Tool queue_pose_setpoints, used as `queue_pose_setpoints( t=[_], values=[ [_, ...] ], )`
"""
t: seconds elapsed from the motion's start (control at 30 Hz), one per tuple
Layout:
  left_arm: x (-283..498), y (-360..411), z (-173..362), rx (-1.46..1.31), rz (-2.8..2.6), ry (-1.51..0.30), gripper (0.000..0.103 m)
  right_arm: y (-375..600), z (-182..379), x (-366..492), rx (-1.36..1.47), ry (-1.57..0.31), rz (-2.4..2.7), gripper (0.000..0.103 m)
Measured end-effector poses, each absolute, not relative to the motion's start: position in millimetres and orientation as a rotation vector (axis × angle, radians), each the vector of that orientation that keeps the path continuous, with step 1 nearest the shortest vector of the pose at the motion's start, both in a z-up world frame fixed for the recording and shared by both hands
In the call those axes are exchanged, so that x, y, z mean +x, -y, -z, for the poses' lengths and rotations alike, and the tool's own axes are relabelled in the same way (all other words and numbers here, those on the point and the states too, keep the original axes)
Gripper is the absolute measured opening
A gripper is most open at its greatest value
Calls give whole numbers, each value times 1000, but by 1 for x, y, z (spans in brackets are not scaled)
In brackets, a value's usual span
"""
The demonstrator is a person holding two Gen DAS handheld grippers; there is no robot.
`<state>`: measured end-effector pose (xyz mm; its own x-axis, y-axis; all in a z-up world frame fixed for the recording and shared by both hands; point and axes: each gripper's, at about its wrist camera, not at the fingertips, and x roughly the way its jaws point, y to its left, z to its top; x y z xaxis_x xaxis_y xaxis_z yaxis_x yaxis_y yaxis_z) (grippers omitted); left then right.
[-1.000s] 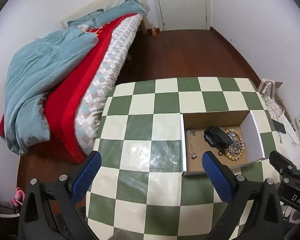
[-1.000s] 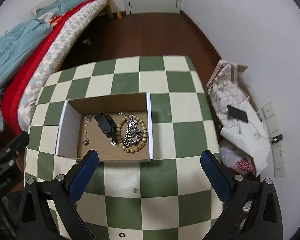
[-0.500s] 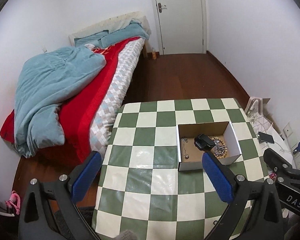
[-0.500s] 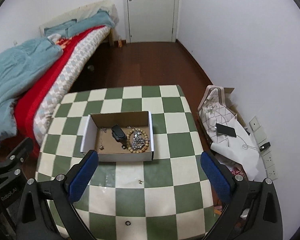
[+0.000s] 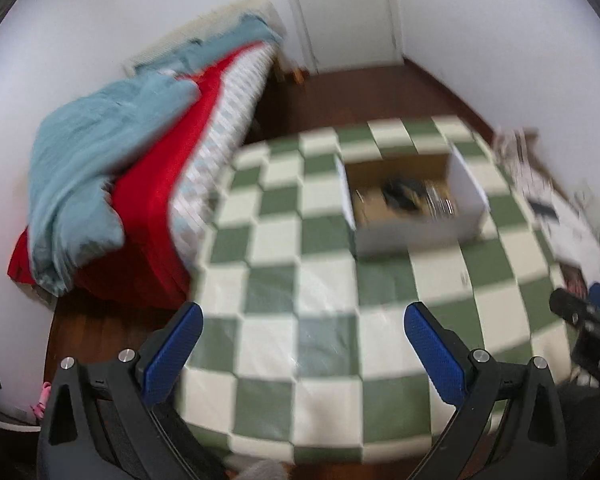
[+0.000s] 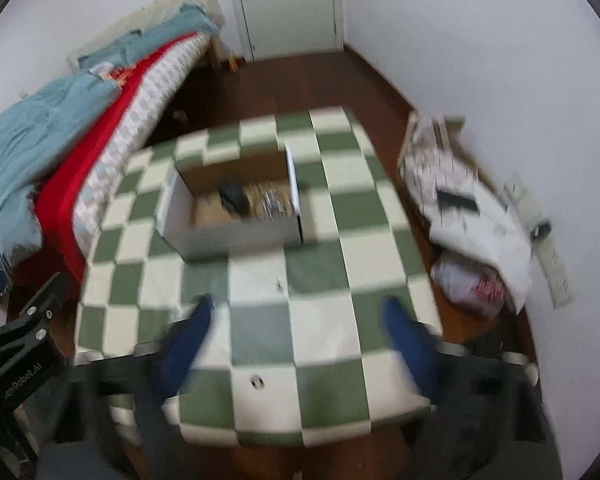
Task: Organize jewelry
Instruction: 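Withdraw both grippers from the box toward the remaining ring and earring, then grasp the small black ring with the left gripper while the right gripper approaches a silver earring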
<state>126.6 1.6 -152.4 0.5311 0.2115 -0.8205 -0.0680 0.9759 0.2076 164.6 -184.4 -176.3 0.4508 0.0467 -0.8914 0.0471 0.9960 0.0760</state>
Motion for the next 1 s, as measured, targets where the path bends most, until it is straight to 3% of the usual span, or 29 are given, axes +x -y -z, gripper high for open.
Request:
queue_pose_setpoints(
  t=[0.23,0.3,0.53,0.67,0.77,0.83,0.9,1.0],
  values=[
    [116,61,233,222,-3,-1199,102,232,240,151,180,-1220,86,61],
    [116,75,246,230,28,-1226,93,245,250,148,198,-1234,108,61],
    [117,103,267,260,84,-1250,87,275,268,143,253,-1263,155,61],
    [121,110,277,261,104,-1277,59,281,271,145,268,-1266,162,61],
    [122,110,275,242,110,-1263,52,283,272,146,270,-1266,161,61],
    [123,110,274,228,124,-1261,35,283,273,147,268,-1265,161,61],
    [122,112,274,219,142,-1261,10,283,274,148,271,-1265,162,61],
    [121,110,275,217,145,-1261,9,282,273,148,270,-1267,161,61]
  ],
)
